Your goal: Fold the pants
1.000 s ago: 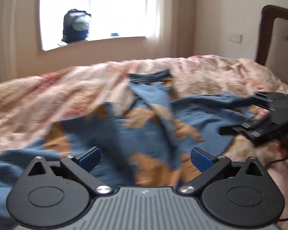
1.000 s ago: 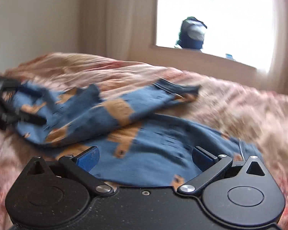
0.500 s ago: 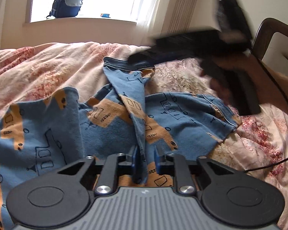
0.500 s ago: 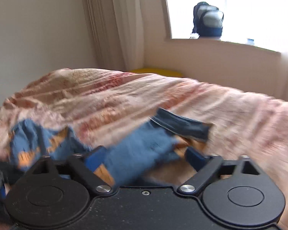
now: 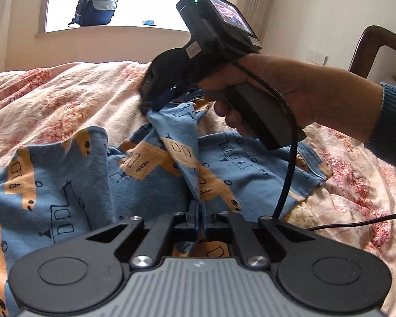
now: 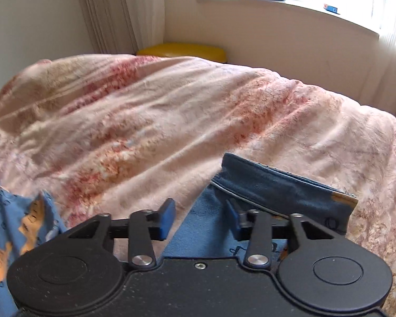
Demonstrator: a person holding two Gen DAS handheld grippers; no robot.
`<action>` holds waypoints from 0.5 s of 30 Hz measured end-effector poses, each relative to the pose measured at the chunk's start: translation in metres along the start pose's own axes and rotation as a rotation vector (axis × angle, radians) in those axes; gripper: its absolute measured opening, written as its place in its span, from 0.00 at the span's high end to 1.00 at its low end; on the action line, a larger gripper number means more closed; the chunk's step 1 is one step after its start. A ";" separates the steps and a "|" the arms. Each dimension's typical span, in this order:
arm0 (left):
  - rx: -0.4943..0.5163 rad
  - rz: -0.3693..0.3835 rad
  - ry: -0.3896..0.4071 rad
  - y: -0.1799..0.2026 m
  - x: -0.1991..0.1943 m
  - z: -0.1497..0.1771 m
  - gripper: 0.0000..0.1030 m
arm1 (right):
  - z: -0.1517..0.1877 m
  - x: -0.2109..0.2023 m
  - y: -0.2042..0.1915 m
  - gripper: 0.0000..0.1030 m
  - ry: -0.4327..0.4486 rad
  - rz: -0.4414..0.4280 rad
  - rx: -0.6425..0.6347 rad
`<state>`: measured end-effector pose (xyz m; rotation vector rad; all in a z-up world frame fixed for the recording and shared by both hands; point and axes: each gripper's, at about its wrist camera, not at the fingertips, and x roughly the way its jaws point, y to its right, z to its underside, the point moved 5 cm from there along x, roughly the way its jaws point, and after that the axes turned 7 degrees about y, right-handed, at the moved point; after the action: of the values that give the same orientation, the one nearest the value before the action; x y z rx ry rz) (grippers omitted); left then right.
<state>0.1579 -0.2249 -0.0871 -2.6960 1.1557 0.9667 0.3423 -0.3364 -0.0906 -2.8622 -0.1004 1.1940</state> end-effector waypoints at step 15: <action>0.219 0.024 0.057 0.013 -0.025 -0.003 0.99 | 0.078 -0.197 0.109 1.00 0.466 -0.018 0.435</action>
<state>0.1374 -0.2197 -0.0684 -2.5565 1.2275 0.7222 0.1538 -0.4593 -0.0128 -2.6450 0.1319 0.4435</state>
